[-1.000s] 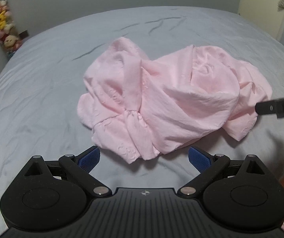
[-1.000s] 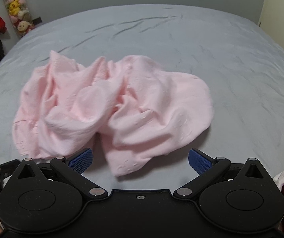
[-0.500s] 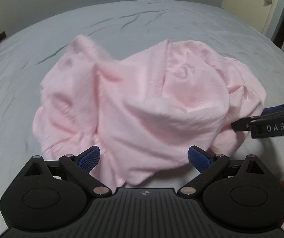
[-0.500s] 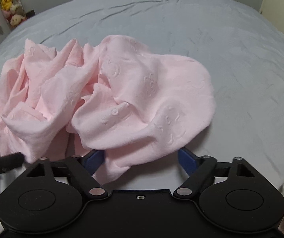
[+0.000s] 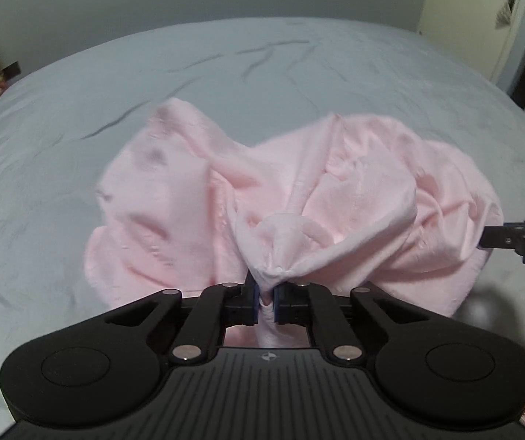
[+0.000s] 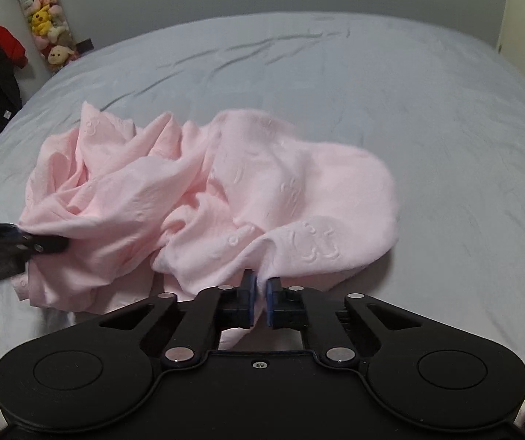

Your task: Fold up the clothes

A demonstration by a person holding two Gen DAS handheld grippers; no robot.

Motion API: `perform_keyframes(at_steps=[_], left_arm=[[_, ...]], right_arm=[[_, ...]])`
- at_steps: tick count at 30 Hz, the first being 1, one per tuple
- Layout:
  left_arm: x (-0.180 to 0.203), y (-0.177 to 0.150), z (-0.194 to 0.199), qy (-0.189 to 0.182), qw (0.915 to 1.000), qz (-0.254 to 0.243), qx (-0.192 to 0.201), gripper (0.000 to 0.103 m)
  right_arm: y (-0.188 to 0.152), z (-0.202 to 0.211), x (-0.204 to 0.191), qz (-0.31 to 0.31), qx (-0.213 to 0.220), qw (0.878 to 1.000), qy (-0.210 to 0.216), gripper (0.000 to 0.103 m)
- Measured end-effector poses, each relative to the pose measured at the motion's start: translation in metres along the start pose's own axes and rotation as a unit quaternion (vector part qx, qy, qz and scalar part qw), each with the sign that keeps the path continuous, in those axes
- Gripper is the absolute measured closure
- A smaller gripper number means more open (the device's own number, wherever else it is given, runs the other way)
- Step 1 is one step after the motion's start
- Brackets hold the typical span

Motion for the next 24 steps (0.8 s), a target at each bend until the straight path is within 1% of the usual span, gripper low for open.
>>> perform_keyframes(at_steps=[5, 8, 11, 14, 17, 20, 22, 24], left_arm=[[-0.026, -0.003, 0.033, 0.035, 0.9989, 0.017, 0.027, 0.098], [-0.046, -0.006, 0.054, 0.056, 0.9969, 0.036, 0.042, 0.098], [-0.065, -0.01, 0.08, 0.086, 0.9929, 0.051, 0.064, 0.099], [-0.08, -0.016, 0.111, 0.112, 0.988, 0.055, 0.09, 0.099], [-0.09, -0.018, 0.126, 0.129, 0.9853, 0.061, 0.093, 0.099], [-0.1, -0.023, 0.128, 0.162, 0.9814, 0.059, 0.085, 0.099], [-0.107, -0.026, 0.127, 0.171, 0.9801, 0.063, 0.078, 0.099], [-0.113, -0.024, 0.12, 0.178, 0.9791, 0.069, 0.069, 0.099]], right_arm=[[-0.005, 0.02, 0.0, 0.006, 0.011, 1.0, -0.007, 0.099], [-0.009, 0.029, 0.001, 0.005, 0.016, 1.0, -0.01, 0.099], [-0.012, 0.04, 0.003, 0.0, 0.031, 0.999, -0.011, 0.1], [-0.012, 0.053, 0.001, 0.004, 0.043, 0.999, -0.01, 0.101], [-0.007, 0.056, -0.002, 0.003, 0.031, 1.0, 0.004, 0.098], [-0.004, 0.052, 0.0, -0.011, 0.019, 1.0, 0.014, 0.097], [-0.001, 0.046, -0.001, -0.011, 0.014, 1.0, 0.004, 0.096], [0.001, 0.042, 0.002, -0.012, 0.004, 1.0, 0.005, 0.093]])
Point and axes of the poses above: each gripper's, at about its wrist camera, not at the fingertips, and z roughly against the way its jaws point, x to its right, y to its top, the point moved 1 cm from there along -z, roughly the way its jaws point, and after that the axes turned 12 degrees about -x, right-handed, at the moved point
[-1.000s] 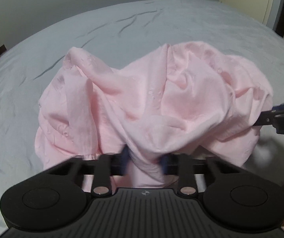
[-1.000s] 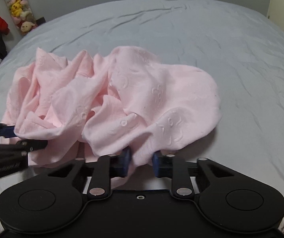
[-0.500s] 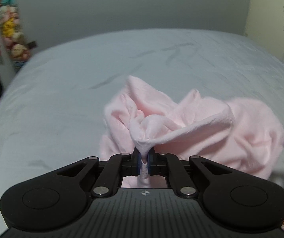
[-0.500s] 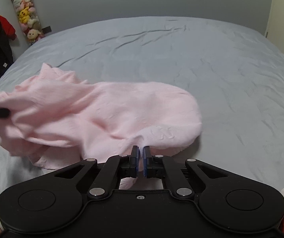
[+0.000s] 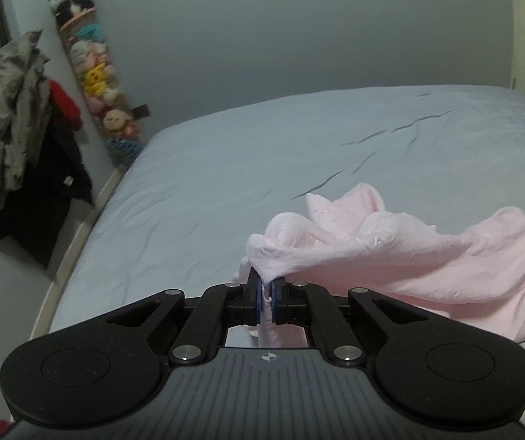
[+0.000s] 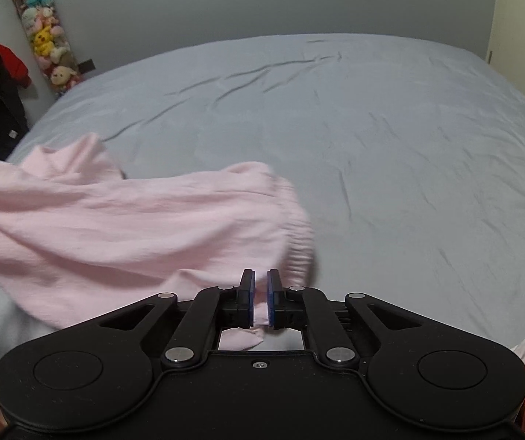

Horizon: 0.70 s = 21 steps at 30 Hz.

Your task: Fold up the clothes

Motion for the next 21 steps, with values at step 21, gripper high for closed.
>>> perform_keyframes(at_steps=[21], left_arm=[[-0.022, -0.017, -0.052, 0.042, 0.9973, -0.03, -0.053, 0.099]], right_arm=[[0.032, -0.106, 0.026, -0.121, -0.163, 0.977, 0.061, 0.063]])
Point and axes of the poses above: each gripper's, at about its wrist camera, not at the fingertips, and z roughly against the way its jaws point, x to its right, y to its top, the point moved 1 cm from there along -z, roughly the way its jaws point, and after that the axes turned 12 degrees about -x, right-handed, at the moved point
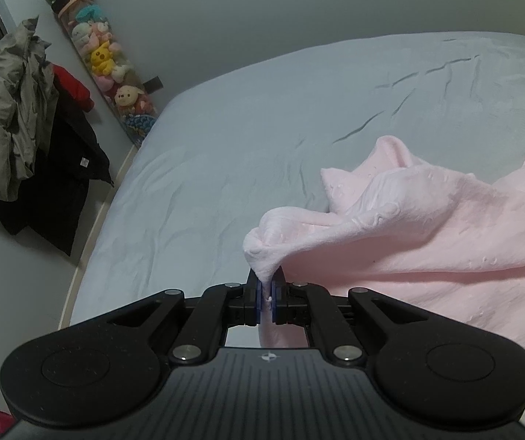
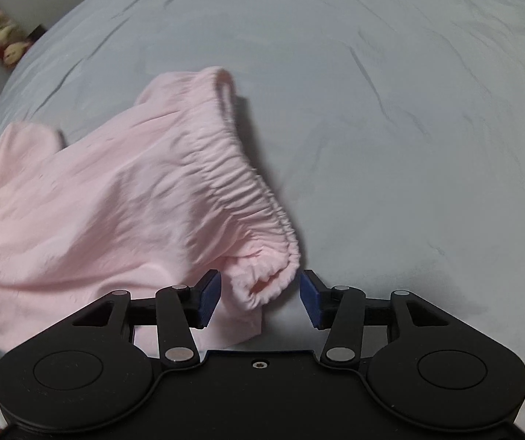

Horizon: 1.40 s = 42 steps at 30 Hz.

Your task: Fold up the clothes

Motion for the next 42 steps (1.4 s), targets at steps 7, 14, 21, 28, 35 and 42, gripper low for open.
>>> perform_keyframes(at_steps=[7, 14, 21, 28, 35, 42], left_arm=[[0.001, -0.008, -0.005, 0.007, 0.9999, -0.006, -0.005, 0.099], [0.005, -0.01, -0.004, 0.009, 0.9999, -0.01, -0.004, 0.099], [0.008, -0.015, -0.003, 0.011, 0.9996, -0.024, -0.007, 0.099], [0.009, -0.019, -0.003, 0.013, 0.9992, -0.037, -0.007, 0.098], [0.008, -0.014, -0.008, 0.012, 0.999, -0.043, -0.008, 0.098], [0.008, -0.013, -0.017, 0.007, 0.9989, -0.043, -0.015, 0.098]], right_arm=[[-0.004, 0.008, 0.014, -0.002, -0.005, 0.999, -0.033, 0.088], [-0.005, 0.027, 0.021, 0.073, -0.007, 0.995, -0.069, 0.086], [-0.022, 0.054, -0.03, 0.331, 0.017, 0.932, -0.146, 0.073], [-0.061, 0.034, -0.049, 0.636, -0.004, 0.73, -0.251, 0.073], [-0.088, -0.002, -0.039, 0.75, -0.04, 0.602, -0.27, 0.073], [-0.095, -0.036, -0.02, 0.802, -0.073, 0.5, -0.319, 0.073]])
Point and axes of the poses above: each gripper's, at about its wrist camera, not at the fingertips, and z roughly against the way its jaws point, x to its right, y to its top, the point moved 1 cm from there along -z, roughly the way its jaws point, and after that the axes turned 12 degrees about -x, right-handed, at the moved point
